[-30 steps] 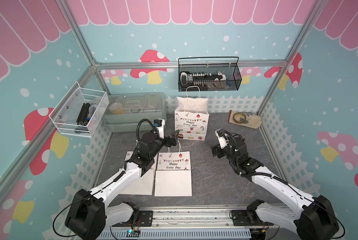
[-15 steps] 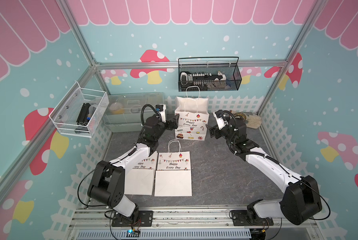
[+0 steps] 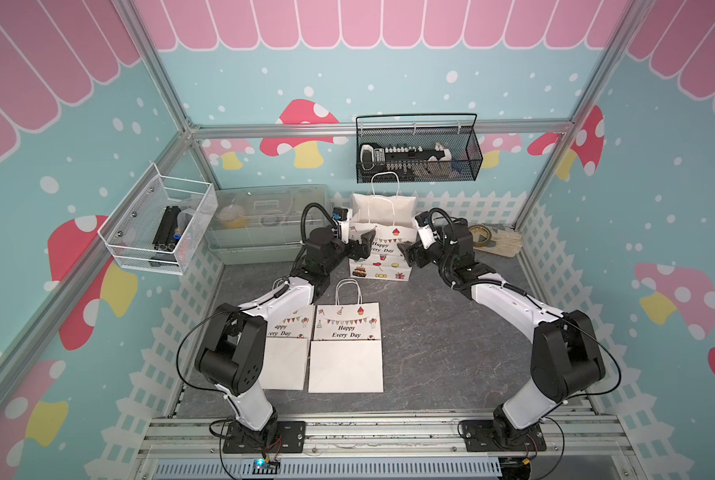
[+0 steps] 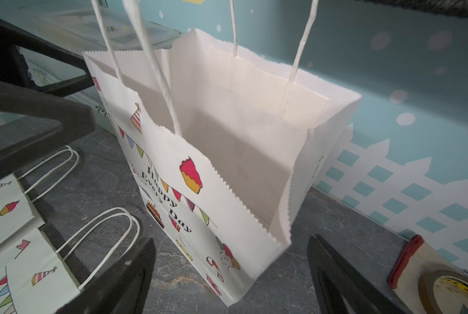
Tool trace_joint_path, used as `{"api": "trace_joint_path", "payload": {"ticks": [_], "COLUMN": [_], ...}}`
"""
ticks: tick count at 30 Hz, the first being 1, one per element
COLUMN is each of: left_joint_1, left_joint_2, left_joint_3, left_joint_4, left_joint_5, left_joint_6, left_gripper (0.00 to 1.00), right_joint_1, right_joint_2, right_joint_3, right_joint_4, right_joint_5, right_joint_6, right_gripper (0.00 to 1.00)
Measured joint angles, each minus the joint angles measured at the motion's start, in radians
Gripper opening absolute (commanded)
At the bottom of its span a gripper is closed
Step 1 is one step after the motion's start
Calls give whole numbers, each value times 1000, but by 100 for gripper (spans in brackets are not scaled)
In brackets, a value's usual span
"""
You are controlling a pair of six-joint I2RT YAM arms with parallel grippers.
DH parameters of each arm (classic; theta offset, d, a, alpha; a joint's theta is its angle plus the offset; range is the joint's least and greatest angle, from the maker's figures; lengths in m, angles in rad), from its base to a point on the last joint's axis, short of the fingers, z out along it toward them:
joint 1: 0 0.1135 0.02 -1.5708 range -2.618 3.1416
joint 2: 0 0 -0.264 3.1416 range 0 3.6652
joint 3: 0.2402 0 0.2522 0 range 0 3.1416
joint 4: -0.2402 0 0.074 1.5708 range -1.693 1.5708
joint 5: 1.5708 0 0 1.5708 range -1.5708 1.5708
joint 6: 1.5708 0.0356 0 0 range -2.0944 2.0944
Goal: Put away the paper bag
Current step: Pick up the paper bag from the center of the board.
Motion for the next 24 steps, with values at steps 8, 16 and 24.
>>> {"api": "trace_joint_path", "payload": {"ticks": [8, 16, 24], "left_joint_1": [-76, -73, -71], "left_joint_2": [47, 56, 56], "left_joint_3": [72, 73, 71], "left_joint_4": [-114, -146, -143], "left_joint_5": [-31, -53, -70], "left_joint_6": [108, 126, 125], "left_gripper": [95, 95, 96], "right_joint_1": [-1, -2, -2], "right_joint_2": [45, 80, 78], "right_joint_3": [47, 75, 61], "right_joint_4": [10, 18, 24], "right_joint_5": [-36, -63, -49], "right_joint_6": [32, 60, 50], "right_gripper": [83, 61, 61]}}
